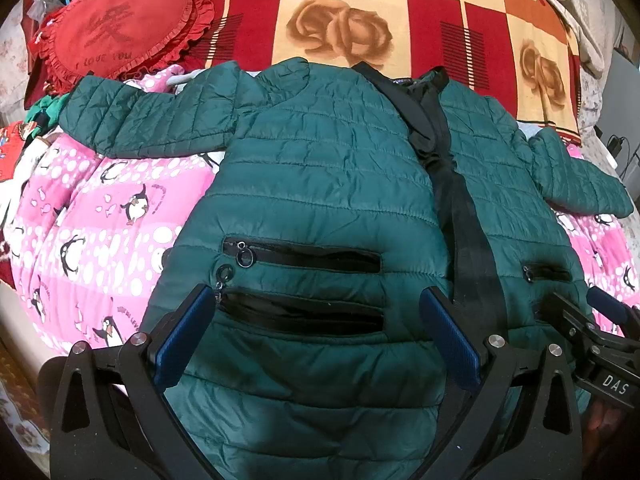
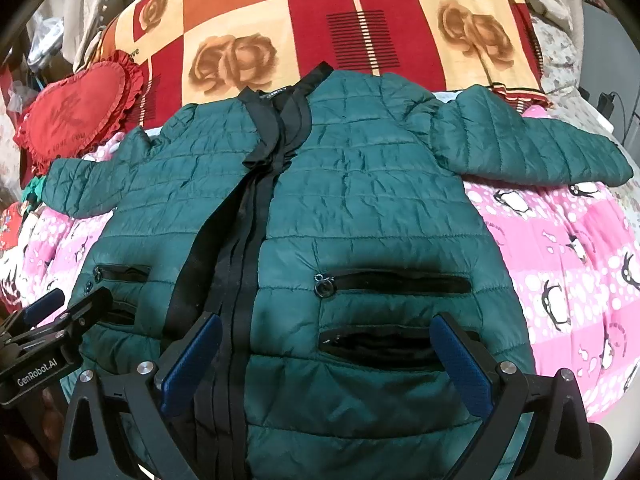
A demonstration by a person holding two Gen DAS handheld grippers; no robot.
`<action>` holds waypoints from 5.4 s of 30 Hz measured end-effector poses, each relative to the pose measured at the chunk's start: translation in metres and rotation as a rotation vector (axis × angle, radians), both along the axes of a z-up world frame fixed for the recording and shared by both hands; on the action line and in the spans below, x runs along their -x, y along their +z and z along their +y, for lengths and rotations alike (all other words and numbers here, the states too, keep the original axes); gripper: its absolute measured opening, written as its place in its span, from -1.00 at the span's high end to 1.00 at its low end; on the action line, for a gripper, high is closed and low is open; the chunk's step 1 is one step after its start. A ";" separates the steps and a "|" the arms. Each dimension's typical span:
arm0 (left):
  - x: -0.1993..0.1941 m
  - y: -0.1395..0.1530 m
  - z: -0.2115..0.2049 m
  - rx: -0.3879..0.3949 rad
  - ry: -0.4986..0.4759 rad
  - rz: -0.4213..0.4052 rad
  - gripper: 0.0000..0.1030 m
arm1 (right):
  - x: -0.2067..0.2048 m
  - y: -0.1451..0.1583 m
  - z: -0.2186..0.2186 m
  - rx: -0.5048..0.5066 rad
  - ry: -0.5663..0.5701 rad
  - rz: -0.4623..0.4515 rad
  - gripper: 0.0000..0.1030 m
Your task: Fold large clothes
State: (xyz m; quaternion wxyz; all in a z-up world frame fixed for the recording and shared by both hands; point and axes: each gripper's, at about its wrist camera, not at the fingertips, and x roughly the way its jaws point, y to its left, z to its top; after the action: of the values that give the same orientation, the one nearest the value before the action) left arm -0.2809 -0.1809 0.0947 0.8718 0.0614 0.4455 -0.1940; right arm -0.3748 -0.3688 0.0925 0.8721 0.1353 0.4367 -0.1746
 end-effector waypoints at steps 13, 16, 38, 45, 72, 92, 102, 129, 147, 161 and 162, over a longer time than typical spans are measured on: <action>-0.002 0.001 0.000 0.000 0.004 -0.006 -0.99 | -0.006 0.001 0.001 0.004 0.009 0.006 -1.00; -0.003 0.001 0.001 -0.001 0.007 -0.007 -0.99 | -0.007 0.001 0.001 0.006 0.009 0.006 -1.00; -0.020 0.011 -0.006 -0.015 0.027 -0.058 -0.99 | -0.028 0.007 -0.004 0.025 0.003 0.000 -1.00; -0.031 0.012 -0.007 -0.017 0.045 -0.062 -0.99 | -0.040 0.008 -0.006 0.025 0.009 -0.004 -1.00; -0.081 0.022 -0.018 -0.032 0.089 -0.073 -0.99 | -0.095 0.006 -0.017 0.024 0.028 -0.012 -1.00; -0.140 0.034 -0.004 -0.041 0.154 -0.108 -0.99 | -0.139 0.006 -0.031 0.019 0.024 -0.036 -1.00; -0.168 0.033 0.028 -0.034 0.219 -0.142 -0.99 | -0.159 -0.010 -0.045 -0.025 0.007 -0.029 -1.00; -0.324 0.002 0.212 -0.168 0.645 -0.181 -0.99 | -0.185 -0.032 -0.022 -0.008 0.090 0.031 -1.00; -0.330 0.026 0.222 -0.027 0.562 -0.258 0.70 | -0.180 -0.032 -0.012 -0.009 0.115 0.053 -1.00; -0.227 0.082 0.098 0.062 0.259 -0.276 0.70 | -0.143 -0.012 -0.023 0.022 0.132 0.019 -1.00; -0.221 0.083 0.088 0.068 0.237 -0.271 0.70 | -0.141 -0.012 -0.024 0.010 0.132 0.015 -1.00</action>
State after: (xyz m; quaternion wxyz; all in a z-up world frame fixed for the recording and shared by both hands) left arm -0.0601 -0.0924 0.1777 0.9422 0.0043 0.3212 -0.0949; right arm -0.2334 -0.3932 0.0808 0.8792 0.1005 0.4502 -0.1197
